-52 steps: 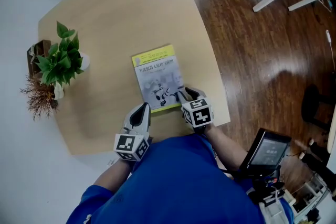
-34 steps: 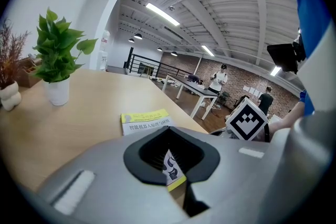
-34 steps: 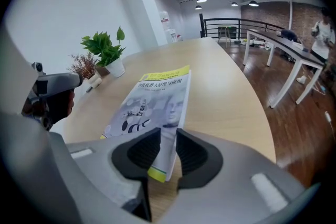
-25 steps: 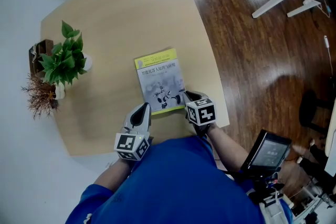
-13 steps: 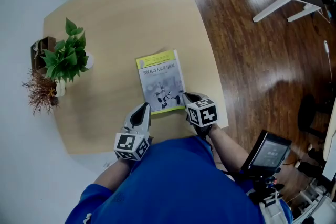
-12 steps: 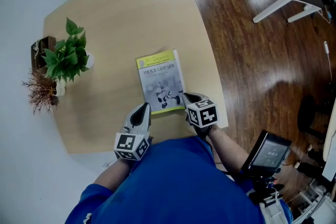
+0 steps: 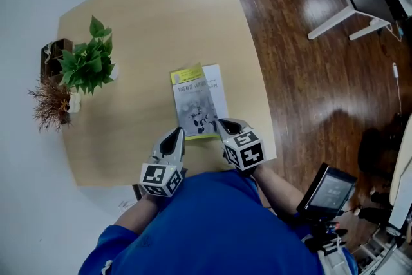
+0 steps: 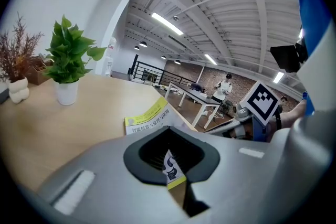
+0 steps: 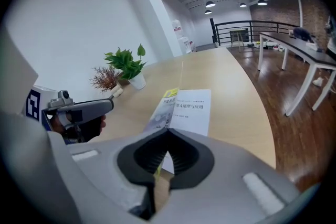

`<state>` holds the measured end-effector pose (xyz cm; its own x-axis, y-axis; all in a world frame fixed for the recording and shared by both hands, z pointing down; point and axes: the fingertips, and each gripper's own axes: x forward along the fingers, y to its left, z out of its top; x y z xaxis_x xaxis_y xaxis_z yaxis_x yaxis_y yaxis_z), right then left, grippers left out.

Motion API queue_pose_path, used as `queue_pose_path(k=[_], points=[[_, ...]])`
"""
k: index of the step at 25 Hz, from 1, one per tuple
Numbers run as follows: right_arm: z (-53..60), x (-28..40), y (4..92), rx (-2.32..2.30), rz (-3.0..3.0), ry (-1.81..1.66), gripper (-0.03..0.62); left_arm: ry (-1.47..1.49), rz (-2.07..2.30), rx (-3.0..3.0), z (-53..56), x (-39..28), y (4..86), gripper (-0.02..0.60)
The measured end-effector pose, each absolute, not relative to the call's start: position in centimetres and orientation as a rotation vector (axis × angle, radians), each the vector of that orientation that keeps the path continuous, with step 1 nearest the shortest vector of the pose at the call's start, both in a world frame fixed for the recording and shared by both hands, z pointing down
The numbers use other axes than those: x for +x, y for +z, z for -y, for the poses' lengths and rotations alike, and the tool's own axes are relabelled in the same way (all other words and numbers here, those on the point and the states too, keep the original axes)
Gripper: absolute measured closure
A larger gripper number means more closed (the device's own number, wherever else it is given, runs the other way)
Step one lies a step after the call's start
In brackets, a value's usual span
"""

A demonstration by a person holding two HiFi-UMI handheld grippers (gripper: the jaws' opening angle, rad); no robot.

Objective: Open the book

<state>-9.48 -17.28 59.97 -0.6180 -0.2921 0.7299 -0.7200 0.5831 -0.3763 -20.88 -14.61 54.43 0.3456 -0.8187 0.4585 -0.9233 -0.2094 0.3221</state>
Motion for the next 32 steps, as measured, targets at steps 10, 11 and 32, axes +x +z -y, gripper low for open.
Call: queue_pose_path(k=[10,11,32], points=[[14.6,-13.5,54.0,0.757,2.292,0.704,0.591,0.158,1.539,2.08,12.2,-22.8,52.7,0.574],[14.4,-14.1,53.6,0.748,2.299,0.688,0.591,0.152,1.546,2.077,12.0,-23.3,52.6,0.574],[10.2,-29.6,54.7,0.517,2.348,0.61,0.591,0.098,1.712,1.905,5.3,-35.5,53.8,0.574]])
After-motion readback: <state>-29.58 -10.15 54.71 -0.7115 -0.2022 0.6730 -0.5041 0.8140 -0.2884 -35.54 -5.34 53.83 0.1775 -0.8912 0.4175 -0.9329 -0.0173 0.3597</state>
